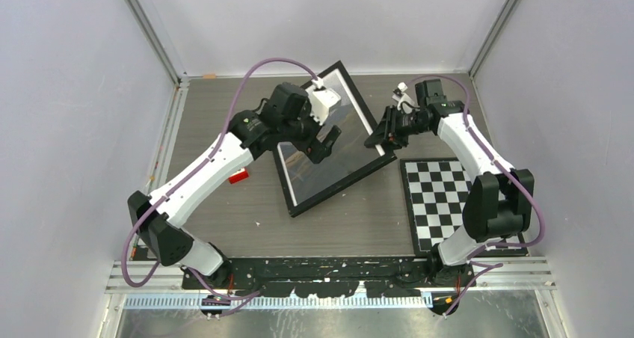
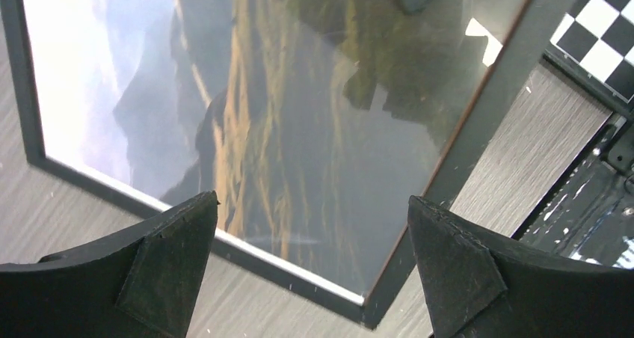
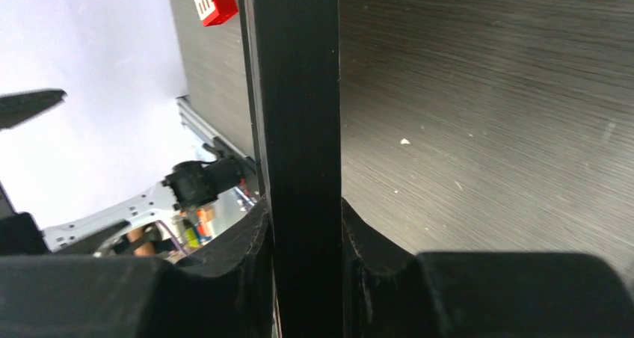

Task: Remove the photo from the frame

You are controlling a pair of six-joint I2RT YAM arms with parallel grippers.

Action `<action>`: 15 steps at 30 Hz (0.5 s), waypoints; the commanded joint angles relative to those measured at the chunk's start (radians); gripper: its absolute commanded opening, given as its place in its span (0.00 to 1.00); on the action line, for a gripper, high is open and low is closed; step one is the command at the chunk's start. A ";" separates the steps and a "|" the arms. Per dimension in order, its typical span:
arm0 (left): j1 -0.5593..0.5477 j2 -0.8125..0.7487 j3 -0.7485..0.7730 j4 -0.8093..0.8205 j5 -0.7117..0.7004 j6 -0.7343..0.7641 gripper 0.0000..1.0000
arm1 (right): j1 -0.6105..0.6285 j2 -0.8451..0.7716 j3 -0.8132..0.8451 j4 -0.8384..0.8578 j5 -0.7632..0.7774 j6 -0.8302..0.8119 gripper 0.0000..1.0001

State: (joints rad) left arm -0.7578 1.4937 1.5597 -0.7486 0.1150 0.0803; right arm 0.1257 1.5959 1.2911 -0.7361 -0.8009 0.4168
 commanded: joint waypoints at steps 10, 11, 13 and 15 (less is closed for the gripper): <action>0.173 -0.033 0.181 -0.099 -0.107 -0.314 1.00 | 0.102 -0.125 0.310 -0.320 0.495 -0.146 0.00; 0.175 -0.031 0.199 -0.095 -0.123 -0.327 1.00 | 0.123 -0.128 0.329 -0.333 0.542 -0.154 0.00; 0.182 -0.014 0.253 -0.090 -0.149 -0.353 1.00 | 0.155 -0.140 0.356 -0.348 0.611 -0.162 0.01; 0.189 0.011 0.311 -0.090 -0.160 -0.391 1.00 | 0.191 -0.150 0.374 -0.353 0.703 -0.166 0.00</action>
State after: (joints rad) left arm -0.5800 1.4891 1.7500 -0.8551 0.0021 -0.2119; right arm 0.2668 1.5143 1.5902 -1.0225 -0.3439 0.2661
